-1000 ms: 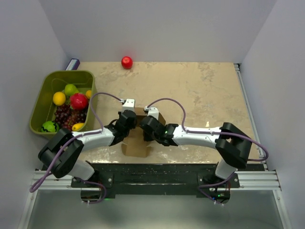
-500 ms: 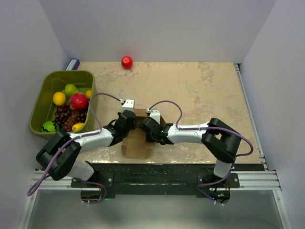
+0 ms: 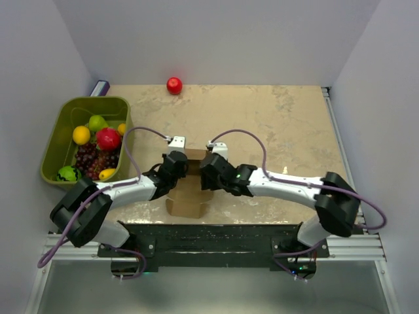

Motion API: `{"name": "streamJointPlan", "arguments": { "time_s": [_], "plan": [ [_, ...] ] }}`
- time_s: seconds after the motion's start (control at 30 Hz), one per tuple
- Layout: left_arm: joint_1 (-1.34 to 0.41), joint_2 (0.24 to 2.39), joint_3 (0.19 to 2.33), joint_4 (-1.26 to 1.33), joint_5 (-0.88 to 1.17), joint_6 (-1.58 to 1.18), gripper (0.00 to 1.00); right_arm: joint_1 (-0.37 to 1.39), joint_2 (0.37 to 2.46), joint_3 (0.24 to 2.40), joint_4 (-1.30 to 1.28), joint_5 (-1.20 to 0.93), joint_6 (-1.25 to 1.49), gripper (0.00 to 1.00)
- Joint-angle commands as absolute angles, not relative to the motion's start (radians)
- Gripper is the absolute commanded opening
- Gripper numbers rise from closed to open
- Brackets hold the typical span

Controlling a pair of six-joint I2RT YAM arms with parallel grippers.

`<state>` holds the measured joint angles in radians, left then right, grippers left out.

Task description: Fold the paper box

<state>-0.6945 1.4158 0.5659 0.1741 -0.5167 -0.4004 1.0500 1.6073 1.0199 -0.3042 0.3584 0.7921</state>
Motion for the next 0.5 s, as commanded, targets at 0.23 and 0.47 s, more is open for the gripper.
{"name": "streamJointPlan", "arguments": {
  "time_s": [0.23,0.47],
  "plan": [
    [-0.695,1.437,0.6,0.117,-0.548,-0.371,0.0,0.839,1.381,1.089,-0.511,0.39,0.583,0.72],
    [-0.695,1.436,0.607,0.11,-0.543,-0.374,0.0,0.778,1.384,0.957,-0.31,0.221,0.517,0.83]
  ]
}}
